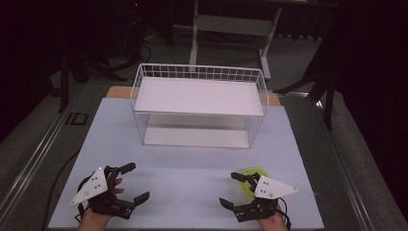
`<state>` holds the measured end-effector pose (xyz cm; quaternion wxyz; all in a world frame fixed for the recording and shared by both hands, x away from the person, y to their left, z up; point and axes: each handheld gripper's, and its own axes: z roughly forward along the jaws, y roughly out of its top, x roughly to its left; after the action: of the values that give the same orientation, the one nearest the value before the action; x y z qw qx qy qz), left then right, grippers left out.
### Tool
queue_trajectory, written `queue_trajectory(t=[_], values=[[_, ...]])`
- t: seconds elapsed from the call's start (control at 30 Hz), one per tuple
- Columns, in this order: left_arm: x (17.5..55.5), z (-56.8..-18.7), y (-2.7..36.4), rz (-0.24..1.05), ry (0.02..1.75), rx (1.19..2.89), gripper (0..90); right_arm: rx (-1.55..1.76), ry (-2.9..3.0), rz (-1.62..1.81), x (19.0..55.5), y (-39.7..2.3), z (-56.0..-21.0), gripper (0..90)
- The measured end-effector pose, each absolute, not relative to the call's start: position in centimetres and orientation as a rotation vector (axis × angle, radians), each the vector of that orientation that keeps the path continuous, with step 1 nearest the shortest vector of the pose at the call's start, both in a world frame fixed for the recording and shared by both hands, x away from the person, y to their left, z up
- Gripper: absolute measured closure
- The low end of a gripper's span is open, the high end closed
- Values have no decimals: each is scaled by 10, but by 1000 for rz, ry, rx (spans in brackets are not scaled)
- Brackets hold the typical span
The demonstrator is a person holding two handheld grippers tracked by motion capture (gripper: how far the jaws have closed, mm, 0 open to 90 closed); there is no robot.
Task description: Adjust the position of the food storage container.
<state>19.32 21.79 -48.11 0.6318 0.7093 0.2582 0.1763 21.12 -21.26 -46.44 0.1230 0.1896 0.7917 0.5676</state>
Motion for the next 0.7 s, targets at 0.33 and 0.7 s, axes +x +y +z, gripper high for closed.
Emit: queue_trajectory(t=[0.33, 0.7], values=[[193, -482, 216, 400, 594, 1626, 18, 603, 2276, 1672, 215, -219, -459, 124], [195, -483, 216, 389, 603, 1622, 18, 649, 2251, 1640, 222, -226, -457, 129]])
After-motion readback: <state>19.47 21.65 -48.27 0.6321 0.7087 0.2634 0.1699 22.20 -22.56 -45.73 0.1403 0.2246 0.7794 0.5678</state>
